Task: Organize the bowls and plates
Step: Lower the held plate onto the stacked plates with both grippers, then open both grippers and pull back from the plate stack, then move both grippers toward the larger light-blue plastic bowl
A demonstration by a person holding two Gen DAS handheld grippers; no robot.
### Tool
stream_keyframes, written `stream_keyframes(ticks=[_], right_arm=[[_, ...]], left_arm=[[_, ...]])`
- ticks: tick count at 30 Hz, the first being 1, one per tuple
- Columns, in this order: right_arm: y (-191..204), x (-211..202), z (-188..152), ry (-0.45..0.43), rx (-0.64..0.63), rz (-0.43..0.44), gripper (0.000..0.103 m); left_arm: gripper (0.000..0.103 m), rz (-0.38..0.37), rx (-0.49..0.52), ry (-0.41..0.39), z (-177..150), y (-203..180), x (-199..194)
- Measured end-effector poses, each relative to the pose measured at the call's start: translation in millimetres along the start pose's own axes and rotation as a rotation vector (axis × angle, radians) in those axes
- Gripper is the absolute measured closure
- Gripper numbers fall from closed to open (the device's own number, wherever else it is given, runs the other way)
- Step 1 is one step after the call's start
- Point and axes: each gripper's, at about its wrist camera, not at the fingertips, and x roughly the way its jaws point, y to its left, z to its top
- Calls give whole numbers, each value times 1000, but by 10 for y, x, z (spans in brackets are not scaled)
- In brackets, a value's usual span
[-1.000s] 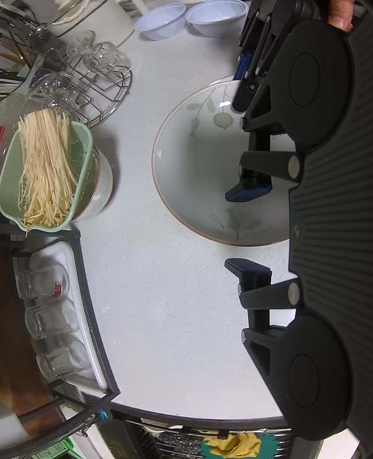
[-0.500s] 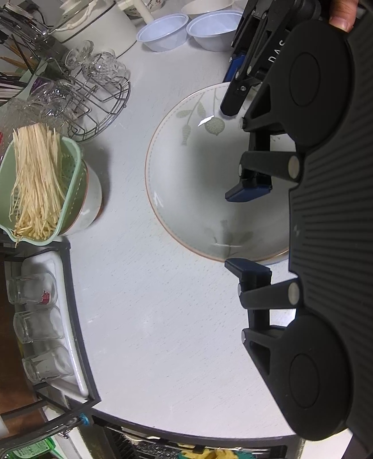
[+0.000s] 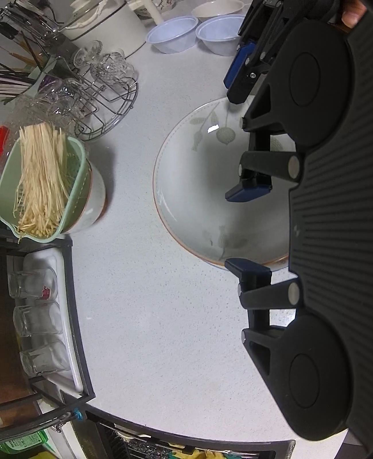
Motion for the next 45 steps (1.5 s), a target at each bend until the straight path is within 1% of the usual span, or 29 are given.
stream_keyframes(ticks=[5, 10, 13, 20, 22, 27, 29, 31, 35, 41, 45], right_arm=[[15, -81, 21, -19, -19, 16, 77], [31, -355, 104, -83, -51, 41, 77], [8, -552, 139, -115, -55, 55, 77], [-97, -1038, 110, -192, -67, 78, 77], [-138, -1163, 77, -218, -74, 79, 77], [-223, -1413, -63, -256, -104, 60, 77], [-259, -1477, -128, -259, -102, 54, 77], [-286, -1541, -202, -261, -95, 54, 77], [-325, -1623, -307, -274, -83, 45, 77], [-398, -1714, -407, -279, -62, 20, 77], [-477, -1757, -489, -278, -35, -10, 77]], left_arm=[[54, -8, -7, -31, -26, -31, -121], [54, -29, -27, -83, -70, -89, -398], [54, -19, -5, -126, -122, -200, -617], [54, -63, -5, -221, -339, -475, -1082], [54, -58, 3, -243, -413, -554, -1129], [54, -86, -9, -280, -664, -727, -1227], [54, -87, -10, -287, -746, -782, -1254], [54, -102, -13, -288, -831, -822, -1284], [54, -105, 6, -295, -971, -884, -1336], [54, -119, 23, -279, -1053, -941, -1353], [54, -144, 45, -263, -1051, -1041, -1282]])
